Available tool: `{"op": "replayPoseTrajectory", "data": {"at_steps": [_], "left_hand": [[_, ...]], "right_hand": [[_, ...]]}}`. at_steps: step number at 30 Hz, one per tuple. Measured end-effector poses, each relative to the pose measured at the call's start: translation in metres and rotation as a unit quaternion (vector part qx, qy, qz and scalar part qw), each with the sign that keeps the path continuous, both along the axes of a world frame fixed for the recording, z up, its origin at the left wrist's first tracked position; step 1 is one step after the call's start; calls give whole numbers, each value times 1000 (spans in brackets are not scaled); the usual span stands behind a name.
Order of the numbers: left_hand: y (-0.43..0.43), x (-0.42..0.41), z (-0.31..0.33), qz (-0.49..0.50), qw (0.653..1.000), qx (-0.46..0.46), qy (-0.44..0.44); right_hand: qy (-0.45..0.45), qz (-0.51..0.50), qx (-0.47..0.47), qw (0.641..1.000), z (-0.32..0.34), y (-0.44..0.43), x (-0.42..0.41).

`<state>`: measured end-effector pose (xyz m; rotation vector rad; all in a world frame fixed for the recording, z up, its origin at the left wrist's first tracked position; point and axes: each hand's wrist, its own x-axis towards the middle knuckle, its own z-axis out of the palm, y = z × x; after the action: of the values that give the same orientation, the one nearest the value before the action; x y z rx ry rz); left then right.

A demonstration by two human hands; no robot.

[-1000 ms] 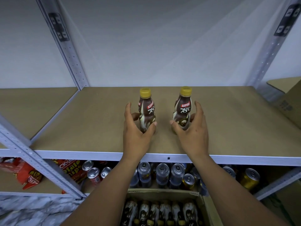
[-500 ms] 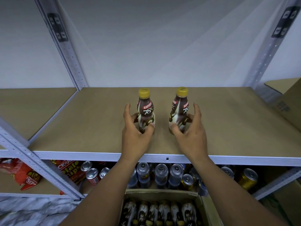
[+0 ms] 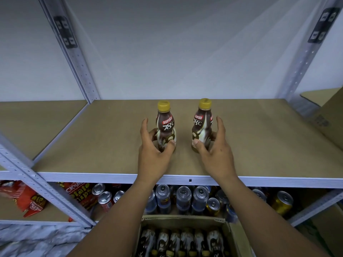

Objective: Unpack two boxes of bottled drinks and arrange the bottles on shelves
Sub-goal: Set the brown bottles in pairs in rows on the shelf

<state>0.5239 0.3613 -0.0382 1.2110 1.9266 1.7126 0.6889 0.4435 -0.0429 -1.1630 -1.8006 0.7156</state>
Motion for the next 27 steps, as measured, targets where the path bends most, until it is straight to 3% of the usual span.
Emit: {"op": "replayPoseTrajectory", "data": {"at_steps": [6,15,27], "left_hand": [[0,-1,0,1,1000,1,-1],[0,-2,-4,-1,1000,2,0],[1,-2,-3,2,1000,3,5]], "right_hand": [[6,20,-2,1000,-1,-1,0],[-45,-59,14,997,0,1,-4],[-27,47,16,998,-3,-1,0]]}}
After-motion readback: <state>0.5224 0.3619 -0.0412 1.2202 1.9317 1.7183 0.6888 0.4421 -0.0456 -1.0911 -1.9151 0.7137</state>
